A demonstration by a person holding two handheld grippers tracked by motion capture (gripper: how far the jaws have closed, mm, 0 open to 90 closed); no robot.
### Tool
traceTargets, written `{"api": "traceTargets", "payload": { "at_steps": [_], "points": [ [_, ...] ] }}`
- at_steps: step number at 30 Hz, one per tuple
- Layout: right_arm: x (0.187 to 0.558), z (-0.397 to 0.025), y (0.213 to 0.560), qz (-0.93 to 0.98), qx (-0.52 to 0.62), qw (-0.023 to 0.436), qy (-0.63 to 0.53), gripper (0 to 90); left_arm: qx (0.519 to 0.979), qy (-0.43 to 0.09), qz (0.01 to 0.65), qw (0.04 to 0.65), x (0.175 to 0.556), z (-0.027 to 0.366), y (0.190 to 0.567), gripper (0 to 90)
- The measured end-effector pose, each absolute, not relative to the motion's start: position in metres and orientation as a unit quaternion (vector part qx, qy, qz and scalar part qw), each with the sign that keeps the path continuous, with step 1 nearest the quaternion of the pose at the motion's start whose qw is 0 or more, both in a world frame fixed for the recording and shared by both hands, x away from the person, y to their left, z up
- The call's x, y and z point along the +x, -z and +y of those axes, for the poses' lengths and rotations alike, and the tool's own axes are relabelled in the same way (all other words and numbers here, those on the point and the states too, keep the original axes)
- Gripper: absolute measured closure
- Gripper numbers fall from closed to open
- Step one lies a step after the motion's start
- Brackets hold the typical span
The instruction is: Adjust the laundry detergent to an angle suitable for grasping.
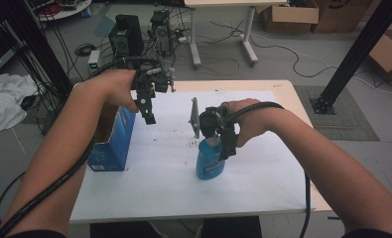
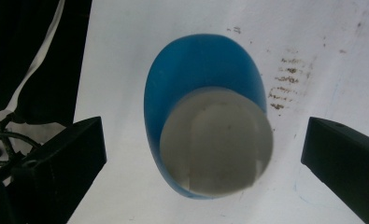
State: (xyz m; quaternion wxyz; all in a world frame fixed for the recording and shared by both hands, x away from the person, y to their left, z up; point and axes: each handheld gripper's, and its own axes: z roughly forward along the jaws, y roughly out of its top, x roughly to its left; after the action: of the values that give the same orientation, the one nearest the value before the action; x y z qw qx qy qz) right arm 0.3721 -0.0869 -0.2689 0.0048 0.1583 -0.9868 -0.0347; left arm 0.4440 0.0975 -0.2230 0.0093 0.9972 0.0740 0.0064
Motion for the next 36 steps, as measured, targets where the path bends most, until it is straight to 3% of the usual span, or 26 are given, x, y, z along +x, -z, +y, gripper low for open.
{"api": "traceTargets", "payload": {
  "at_steps": [36],
  "points": [
    [0.370, -0.085, 0.298, -0.984, 0.173, 0.007, 0.035, 0.0, 0.997, -0.004, 0.074, 0.009, 0.445, 0.098, 0.231, 0.1]
  ]
}}
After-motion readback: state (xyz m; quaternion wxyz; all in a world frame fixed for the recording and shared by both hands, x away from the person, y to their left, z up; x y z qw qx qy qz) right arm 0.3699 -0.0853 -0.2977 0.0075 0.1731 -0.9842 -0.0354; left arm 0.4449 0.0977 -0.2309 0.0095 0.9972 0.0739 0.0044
